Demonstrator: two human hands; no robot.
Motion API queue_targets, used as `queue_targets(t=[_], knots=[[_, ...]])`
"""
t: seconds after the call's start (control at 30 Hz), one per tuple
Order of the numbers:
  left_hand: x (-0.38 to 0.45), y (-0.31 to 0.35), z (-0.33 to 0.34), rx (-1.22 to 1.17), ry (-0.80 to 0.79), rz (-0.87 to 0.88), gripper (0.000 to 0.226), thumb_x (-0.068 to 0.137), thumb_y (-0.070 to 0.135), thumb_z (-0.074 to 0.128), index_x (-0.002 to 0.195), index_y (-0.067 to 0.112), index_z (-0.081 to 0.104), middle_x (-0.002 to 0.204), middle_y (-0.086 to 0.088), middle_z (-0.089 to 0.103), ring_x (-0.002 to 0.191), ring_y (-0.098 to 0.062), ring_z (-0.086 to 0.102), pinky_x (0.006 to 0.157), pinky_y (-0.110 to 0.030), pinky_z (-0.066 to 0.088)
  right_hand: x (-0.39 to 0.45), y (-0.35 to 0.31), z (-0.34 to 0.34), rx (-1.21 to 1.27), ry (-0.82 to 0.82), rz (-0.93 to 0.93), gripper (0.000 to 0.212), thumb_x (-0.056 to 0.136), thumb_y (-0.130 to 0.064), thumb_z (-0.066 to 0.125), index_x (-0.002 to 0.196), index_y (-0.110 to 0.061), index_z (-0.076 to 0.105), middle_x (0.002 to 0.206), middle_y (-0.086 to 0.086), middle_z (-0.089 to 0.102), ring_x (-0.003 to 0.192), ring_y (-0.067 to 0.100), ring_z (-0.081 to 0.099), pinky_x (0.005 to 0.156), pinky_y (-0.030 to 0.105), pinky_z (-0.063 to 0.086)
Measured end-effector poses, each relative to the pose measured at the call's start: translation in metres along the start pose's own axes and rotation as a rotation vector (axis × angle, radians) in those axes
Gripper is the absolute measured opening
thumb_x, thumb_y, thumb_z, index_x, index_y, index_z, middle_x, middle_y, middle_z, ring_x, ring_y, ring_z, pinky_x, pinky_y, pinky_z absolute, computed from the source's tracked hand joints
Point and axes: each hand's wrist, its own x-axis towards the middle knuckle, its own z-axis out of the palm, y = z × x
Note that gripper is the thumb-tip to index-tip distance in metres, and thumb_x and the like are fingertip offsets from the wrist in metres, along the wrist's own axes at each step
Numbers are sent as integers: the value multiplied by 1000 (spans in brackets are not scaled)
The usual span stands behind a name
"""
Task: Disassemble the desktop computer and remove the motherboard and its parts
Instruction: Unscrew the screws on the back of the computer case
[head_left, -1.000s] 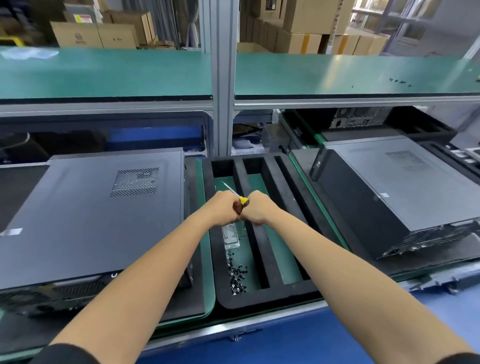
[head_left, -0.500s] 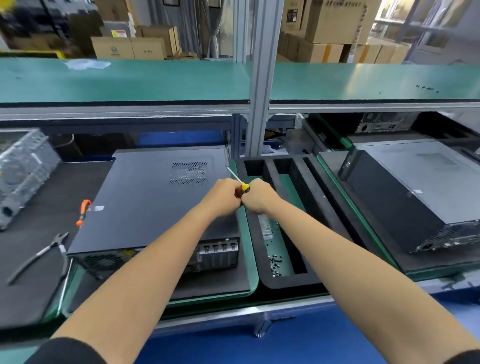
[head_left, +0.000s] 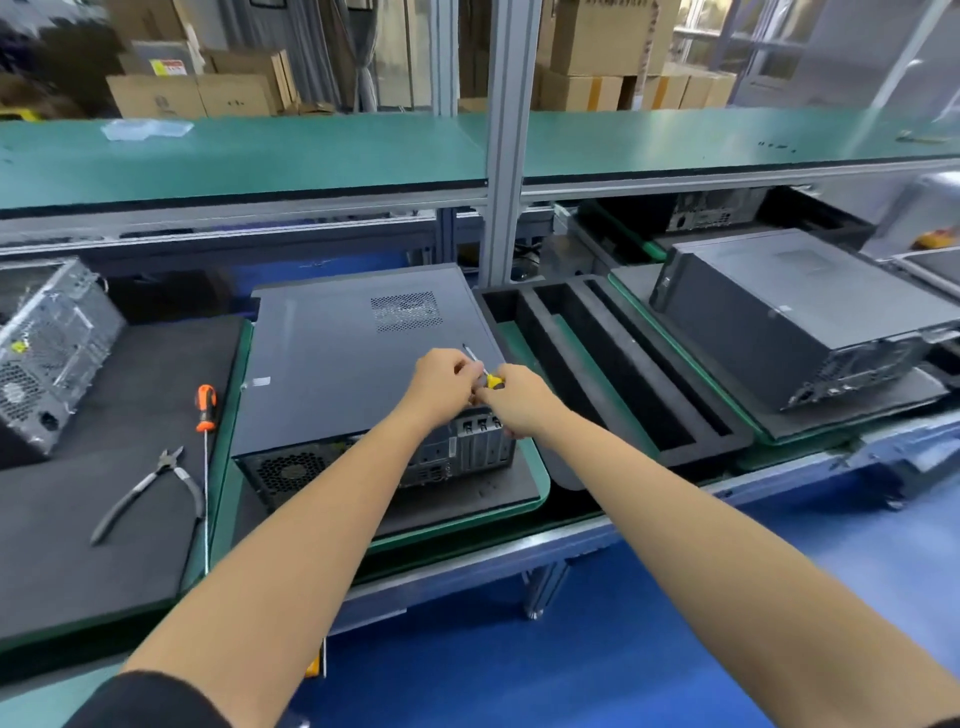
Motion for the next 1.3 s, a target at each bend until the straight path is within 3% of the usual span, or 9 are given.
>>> queue_targets(t=[0.17,0.43,0.53,0.6,0.77,1.03,1.3], knots=[[-12,3,15,-285,-10,-215,23,93,9,61,76,-5,69,61,-12,65,43,-10,57,45,-19,47,-28,16,-5,-18,-36,24,32,100,-35,45,78,-13,40,59,5,49,37,16,51,42,24,40],[-34,3,64,-433,-62,-372,25,92,5,58,68,2,66,63,-9,64,40,-8,56,40,-17,42,-56,47,-3,-12,-125,146,33,99,-23,37,72,-6,45,51,16,52,39,24,50,33,16,33],[-38,0,72,-498,-60,-438,19,92,5,58,74,4,65,67,-7,67,44,-8,58,40,-15,42,-57,54,1,-24,-155,168,34,99,-26,37,74,-5,47,54,18,53,47,28,53,38,21,36],[-39,-1,74,-549,-53,-450,17,93,4,58,77,6,64,69,-7,67,48,-9,59,42,-16,44,-55,56,3,-20,-161,174,32,99,-26,36,77,-5,47,56,18,52,51,29,55,40,23,38],[-37,0,75,-582,-2,-408,24,92,0,56,71,7,64,69,-10,65,54,-15,56,45,-19,47,-51,55,5,-23,-134,166,31,100,-24,34,74,-9,43,52,13,54,35,18,50,34,16,34],[-33,-5,74,-593,10,-427,11,92,3,59,85,6,67,74,-9,70,56,-13,58,54,-23,51,-49,55,4,-17,-145,161,25,99,-23,34,85,-7,47,62,15,56,41,21,53,33,16,33],[-31,-7,75,-622,34,-448,15,90,6,63,78,13,67,67,-2,72,49,-6,58,46,-19,47,-50,58,8,-16,-96,113,21,100,-21,39,81,-14,43,64,8,56,37,15,52,33,18,36]])
